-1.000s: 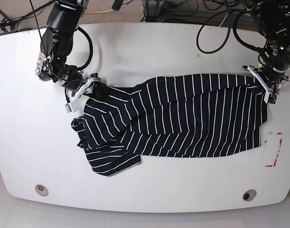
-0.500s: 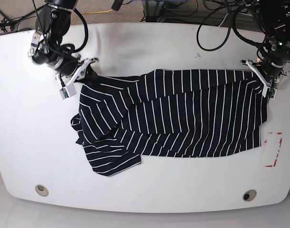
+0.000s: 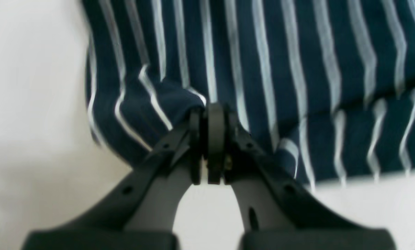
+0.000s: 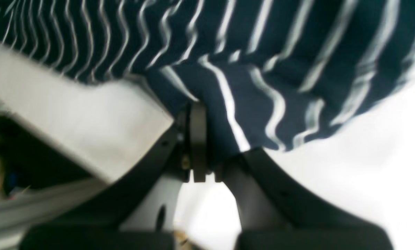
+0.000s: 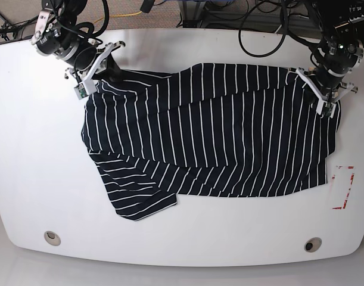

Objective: Fold the T-shirt properly
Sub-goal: 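Shift the right gripper along the shirt edge toward the left gripper, then lower the shirt with both grippers and release it onto the table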

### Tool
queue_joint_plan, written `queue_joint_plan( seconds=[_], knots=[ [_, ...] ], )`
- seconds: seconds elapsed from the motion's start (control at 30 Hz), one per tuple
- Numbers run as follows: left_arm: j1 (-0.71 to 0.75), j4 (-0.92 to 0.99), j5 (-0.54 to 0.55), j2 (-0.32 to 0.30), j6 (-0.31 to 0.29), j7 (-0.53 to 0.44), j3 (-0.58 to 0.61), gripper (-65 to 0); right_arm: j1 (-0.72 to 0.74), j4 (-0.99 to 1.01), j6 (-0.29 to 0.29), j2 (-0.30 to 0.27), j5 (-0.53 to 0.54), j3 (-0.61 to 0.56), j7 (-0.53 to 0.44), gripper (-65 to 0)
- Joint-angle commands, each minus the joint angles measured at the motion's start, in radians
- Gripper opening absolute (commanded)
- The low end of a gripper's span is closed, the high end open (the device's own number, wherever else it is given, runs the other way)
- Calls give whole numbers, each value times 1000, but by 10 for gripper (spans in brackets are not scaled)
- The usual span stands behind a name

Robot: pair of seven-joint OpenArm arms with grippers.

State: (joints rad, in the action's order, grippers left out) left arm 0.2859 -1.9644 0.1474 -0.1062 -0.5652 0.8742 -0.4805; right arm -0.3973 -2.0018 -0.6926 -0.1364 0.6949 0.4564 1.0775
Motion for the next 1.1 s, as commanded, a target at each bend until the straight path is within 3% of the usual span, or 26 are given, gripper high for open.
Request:
queue_joint_plan(
  seconds=[0.0, 0.13, 0.37, 0.53, 0.73, 0.9, 1.07],
  knots=[
    [-49, -20, 21, -8, 1, -49, 27, -650, 59, -21, -6, -15, 18, 8, -27, -650],
    [-147, -16, 18, -8, 4, -46, 58, -650, 154, -7, -6, -58, 18, 8, -24, -650],
    [-290, -13, 18, -14, 61, -43, 68, -650, 337, 43, -6, -98, 18, 8, -23, -650],
    [-425, -11, 16, -40, 64, 35, 62, -650, 472, 125, -6, -142, 18, 6, -23, -650],
    [-606, 0, 16, -57, 141, 76, 70, -650, 690, 292, -6, -210, 24, 3, -23, -650],
    [-796, 3, 16, -59, 179, 141, 70, -650, 909, 401, -6, -300, 24, -90, -23, -650],
    [-950, 3, -35, -77, 179, 165, 118, -650, 1130, 496, -6, -366, 21, -183, -23, -650]
  ],
)
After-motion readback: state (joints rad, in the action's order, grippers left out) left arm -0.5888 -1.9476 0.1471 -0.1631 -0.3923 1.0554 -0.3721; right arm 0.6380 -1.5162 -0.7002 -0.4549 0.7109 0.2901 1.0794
